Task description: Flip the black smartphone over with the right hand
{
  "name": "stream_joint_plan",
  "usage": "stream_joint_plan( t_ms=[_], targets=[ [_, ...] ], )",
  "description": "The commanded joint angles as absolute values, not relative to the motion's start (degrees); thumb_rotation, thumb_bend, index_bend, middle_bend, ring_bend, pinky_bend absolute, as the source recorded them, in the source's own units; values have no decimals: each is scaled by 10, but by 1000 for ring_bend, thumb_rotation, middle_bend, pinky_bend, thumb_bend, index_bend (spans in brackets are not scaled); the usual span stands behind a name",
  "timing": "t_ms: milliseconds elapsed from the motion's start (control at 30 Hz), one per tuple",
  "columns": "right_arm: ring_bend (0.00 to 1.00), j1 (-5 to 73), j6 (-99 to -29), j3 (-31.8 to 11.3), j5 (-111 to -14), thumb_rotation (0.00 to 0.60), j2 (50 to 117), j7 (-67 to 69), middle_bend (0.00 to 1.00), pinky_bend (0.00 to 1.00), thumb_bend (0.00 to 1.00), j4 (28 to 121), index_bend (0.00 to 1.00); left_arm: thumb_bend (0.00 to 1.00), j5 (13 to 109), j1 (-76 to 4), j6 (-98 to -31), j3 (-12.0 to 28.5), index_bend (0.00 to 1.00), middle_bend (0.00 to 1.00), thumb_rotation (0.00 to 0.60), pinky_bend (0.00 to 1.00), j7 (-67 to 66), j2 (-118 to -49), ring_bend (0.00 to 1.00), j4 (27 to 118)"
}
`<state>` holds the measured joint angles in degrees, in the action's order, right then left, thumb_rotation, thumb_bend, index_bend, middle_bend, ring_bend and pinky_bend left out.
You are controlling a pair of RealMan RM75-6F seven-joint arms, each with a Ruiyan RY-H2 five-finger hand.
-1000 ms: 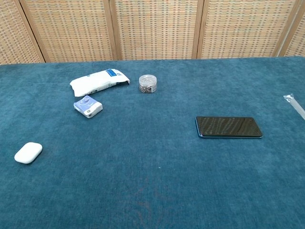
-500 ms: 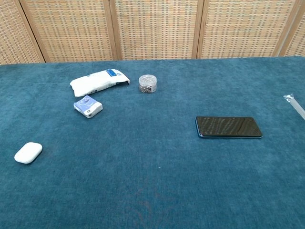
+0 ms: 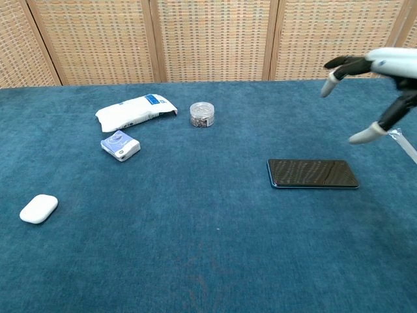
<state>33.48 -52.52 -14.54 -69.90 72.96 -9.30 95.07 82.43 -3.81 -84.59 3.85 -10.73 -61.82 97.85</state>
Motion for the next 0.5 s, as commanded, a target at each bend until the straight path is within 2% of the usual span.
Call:
stream_joint_plan(
  t_ms=[33,300,500],
  targets=[
    [0,391,-497,-161,-598,600,810,-192,0,0,53,912,274,0,814,-43,-836,42,0,0,600,0,-104,-617,0,976],
    [0,453,-522,-150,-446,600,906,-336,0,0,105,839,289,0,799,-51,-818,45,0,0,600,0,-90,-611,0,974],
    [0,482,-532,-151,-383,600,943,-380,0,0,105,803,290,0,788,-55,-809,48,0,0,600,0,-83,-608,0,971]
  ],
)
